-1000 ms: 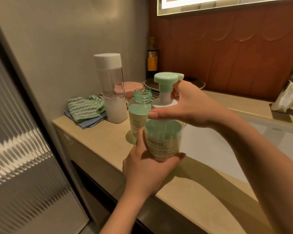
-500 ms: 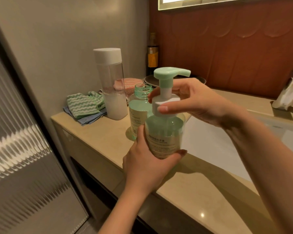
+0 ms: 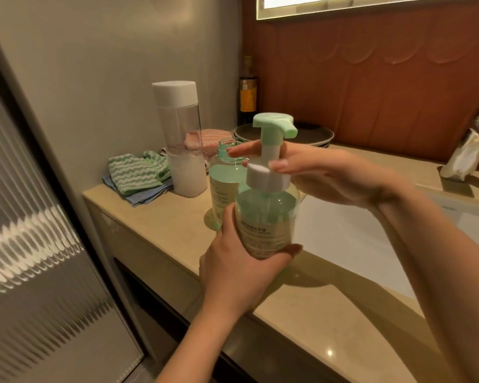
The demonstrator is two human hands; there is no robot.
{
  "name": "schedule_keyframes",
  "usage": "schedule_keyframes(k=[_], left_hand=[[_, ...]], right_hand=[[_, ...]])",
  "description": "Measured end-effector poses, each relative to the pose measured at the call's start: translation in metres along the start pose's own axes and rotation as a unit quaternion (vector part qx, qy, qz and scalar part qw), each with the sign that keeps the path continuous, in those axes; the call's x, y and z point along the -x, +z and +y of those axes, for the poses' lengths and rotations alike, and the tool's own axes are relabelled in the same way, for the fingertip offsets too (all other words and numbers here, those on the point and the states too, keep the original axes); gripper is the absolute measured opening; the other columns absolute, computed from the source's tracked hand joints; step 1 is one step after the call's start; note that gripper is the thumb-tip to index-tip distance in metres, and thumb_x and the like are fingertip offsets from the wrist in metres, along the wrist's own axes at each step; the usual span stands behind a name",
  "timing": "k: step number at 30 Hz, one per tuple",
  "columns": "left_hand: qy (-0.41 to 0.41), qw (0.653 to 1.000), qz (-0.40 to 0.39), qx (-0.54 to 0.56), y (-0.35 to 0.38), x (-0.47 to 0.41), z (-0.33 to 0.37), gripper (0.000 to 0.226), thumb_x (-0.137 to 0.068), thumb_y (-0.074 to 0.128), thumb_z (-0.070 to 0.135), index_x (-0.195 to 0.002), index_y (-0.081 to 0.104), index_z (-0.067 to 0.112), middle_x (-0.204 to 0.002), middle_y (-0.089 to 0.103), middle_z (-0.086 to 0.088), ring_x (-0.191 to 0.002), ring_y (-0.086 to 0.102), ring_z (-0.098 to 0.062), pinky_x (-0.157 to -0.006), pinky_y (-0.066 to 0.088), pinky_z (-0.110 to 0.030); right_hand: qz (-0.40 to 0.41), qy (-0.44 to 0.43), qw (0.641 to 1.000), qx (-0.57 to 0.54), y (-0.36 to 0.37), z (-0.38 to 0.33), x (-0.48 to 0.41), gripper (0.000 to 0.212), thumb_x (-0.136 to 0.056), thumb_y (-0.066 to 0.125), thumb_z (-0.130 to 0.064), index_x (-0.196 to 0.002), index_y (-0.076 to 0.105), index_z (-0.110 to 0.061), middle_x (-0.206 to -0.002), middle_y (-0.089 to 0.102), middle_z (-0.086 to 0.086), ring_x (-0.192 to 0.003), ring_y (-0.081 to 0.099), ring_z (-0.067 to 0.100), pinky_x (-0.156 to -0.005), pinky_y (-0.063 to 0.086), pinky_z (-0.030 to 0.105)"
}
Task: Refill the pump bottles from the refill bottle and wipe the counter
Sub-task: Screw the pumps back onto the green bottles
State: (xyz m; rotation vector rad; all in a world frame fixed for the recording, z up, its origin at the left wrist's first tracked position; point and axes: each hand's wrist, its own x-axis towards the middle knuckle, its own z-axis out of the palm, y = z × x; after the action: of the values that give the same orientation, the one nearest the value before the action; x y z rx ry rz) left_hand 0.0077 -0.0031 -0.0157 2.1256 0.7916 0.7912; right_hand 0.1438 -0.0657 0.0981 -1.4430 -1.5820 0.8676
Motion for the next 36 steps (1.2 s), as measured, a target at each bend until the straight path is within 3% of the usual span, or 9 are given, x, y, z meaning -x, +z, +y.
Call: schedule_keyframes(k=[4, 6, 10, 14, 17, 21, 26, 29, 36], left_hand=[[0.008, 1.000, 0.006, 0.004, 0.000, 0.000, 0.000, 0.108, -0.048, 0.058, 0.076, -0.139, 0.016, 0.036, -0.115, 0.047, 0.018, -0.113, 0.051, -0.013, -0.097, 0.043, -0.040], [0.007, 1.000, 0.010, 0.004, 0.000, 0.000, 0.000, 0.109, -0.046, 0.057, 0.077, -0.139, 0.018, 0.036, -0.113, 0.047, 0.018, -0.114, 0.051, -0.014, -0.096, 0.043, -0.038], [0.002, 1.000, 0.009, 0.007, 0.000, 0.001, 0.001, 0.107, -0.047, 0.059, 0.074, -0.139, 0.019, 0.037, -0.120, 0.051, 0.013, -0.114, 0.051, -0.016, -0.097, 0.043, -0.041], [-0.003, 1.000, 0.023, 0.008, 0.001, -0.001, -0.001, 0.102, -0.047, 0.065, 0.075, -0.134, 0.030, 0.034, -0.104, 0.051, 0.018, -0.107, 0.056, -0.015, -0.092, 0.047, -0.041], [-0.005, 0.999, 0.030, 0.009, 0.002, -0.001, -0.002, 0.098, -0.049, 0.068, 0.073, -0.131, 0.037, 0.029, -0.104, 0.056, 0.016, -0.103, 0.057, -0.015, -0.091, 0.048, -0.043], [-0.009, 0.999, 0.041, 0.011, 0.003, 0.000, -0.002, 0.100, -0.046, 0.065, 0.072, -0.131, 0.036, 0.030, -0.107, 0.058, 0.012, -0.104, 0.058, -0.019, -0.091, 0.048, -0.043], [-0.024, 0.999, 0.024, 0.015, 0.002, 0.000, -0.001, 0.103, -0.046, 0.068, 0.074, -0.133, 0.032, 0.032, -0.119, 0.058, 0.010, -0.111, 0.055, -0.019, -0.095, 0.045, -0.045], [-0.029, 1.000, 0.013, -0.004, 0.002, 0.000, 0.000, 0.106, -0.044, 0.060, 0.076, -0.134, 0.033, 0.027, -0.122, 0.055, 0.007, -0.112, 0.052, -0.019, -0.096, 0.044, -0.044], [-0.037, 0.999, 0.010, -0.004, 0.002, -0.001, 0.001, 0.119, -0.042, 0.053, 0.083, -0.141, 0.022, 0.026, -0.125, 0.056, 0.004, -0.114, 0.054, -0.021, -0.095, 0.045, -0.047]], right_hand=[[0.000, -0.016, 1.000, -0.012, -0.004, 0.003, 0.003, 0.046, -0.081, 0.049, -0.021, -0.127, 0.052, -0.023, -0.133, 0.053, -0.011, -0.121, 0.050, 0.004, -0.098, 0.042, 0.017], [0.041, -0.036, 0.998, 0.012, -0.004, 0.004, 0.001, 0.038, -0.080, 0.055, -0.020, -0.118, 0.060, -0.020, -0.124, 0.061, -0.006, -0.116, 0.056, 0.007, -0.096, 0.045, 0.020], [0.099, -0.067, 0.992, 0.051, -0.001, -0.002, -0.001, 0.026, -0.071, 0.074, -0.021, -0.096, 0.068, -0.023, -0.094, 0.071, -0.016, -0.096, 0.064, 0.001, -0.080, 0.048, 0.013], [0.179, -0.076, 0.974, 0.115, 0.010, -0.002, -0.011, 0.043, -0.059, 0.077, -0.037, -0.098, 0.059, -0.036, -0.095, 0.067, -0.021, -0.098, 0.060, -0.004, -0.085, 0.047, 0.014], [0.217, -0.065, 0.961, 0.158, 0.018, -0.001, -0.016, 0.040, -0.064, 0.079, -0.038, -0.091, 0.050, -0.042, -0.085, 0.059, -0.026, -0.086, 0.058, -0.010, -0.069, 0.045, 0.006], [0.193, -0.043, 0.966, 0.166, 0.023, 0.001, -0.016, 0.032, -0.071, 0.074, -0.040, -0.082, 0.045, -0.041, -0.080, 0.054, -0.024, -0.075, 0.056, -0.012, -0.063, 0.045, 0.008], [0.079, -0.033, 0.995, 0.046, 0.012, 0.003, -0.010, 0.034, -0.075, 0.065, -0.031, -0.108, 0.061, -0.024, -0.114, 0.063, -0.007, -0.107, 0.059, 0.006, -0.091, 0.050, 0.029], [0.040, -0.028, 0.999, 0.024, 0.005, 0.004, -0.005, 0.034, -0.082, 0.060, -0.026, -0.116, 0.059, -0.027, -0.123, 0.060, -0.010, -0.114, 0.056, 0.006, -0.095, 0.048, 0.024], [0.179, -0.035, 0.955, 0.232, 0.015, -0.009, -0.010, 0.030, -0.066, 0.073, -0.048, -0.087, 0.064, -0.028, -0.090, 0.067, -0.015, -0.088, 0.062, 0.000, -0.074, 0.052, 0.014]])
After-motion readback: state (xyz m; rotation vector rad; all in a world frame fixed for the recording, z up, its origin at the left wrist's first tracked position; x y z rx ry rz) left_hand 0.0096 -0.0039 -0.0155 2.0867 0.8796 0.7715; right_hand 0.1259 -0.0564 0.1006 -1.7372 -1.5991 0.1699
